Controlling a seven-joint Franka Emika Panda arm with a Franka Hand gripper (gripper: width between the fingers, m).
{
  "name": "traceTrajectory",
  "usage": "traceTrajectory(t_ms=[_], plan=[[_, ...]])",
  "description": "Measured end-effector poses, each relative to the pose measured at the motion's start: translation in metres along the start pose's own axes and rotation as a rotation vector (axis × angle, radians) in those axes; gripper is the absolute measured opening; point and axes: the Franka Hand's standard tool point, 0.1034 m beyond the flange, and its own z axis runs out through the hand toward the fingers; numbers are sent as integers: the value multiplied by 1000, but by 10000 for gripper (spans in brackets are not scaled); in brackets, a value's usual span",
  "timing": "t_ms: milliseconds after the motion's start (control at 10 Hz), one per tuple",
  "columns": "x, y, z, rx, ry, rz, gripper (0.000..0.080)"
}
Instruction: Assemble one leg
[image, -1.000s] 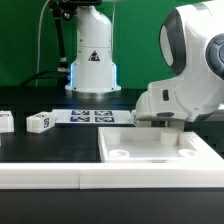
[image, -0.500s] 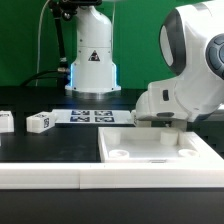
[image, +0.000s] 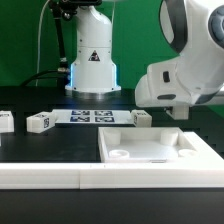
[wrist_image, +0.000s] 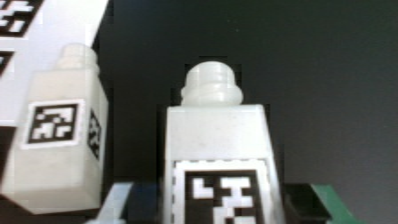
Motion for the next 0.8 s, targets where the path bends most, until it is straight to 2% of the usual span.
traceTrajectory(t_ms=[100,200,400,600,800], plan=[[-10,8,-13,9,-8,-4,287],[-12,12,-23,17,15,-2,287],[-7,10,-24,18,53,-2,287],[0,11,-32,26,230,-7,287],[-8,22,-40,26,339,-21,287]])
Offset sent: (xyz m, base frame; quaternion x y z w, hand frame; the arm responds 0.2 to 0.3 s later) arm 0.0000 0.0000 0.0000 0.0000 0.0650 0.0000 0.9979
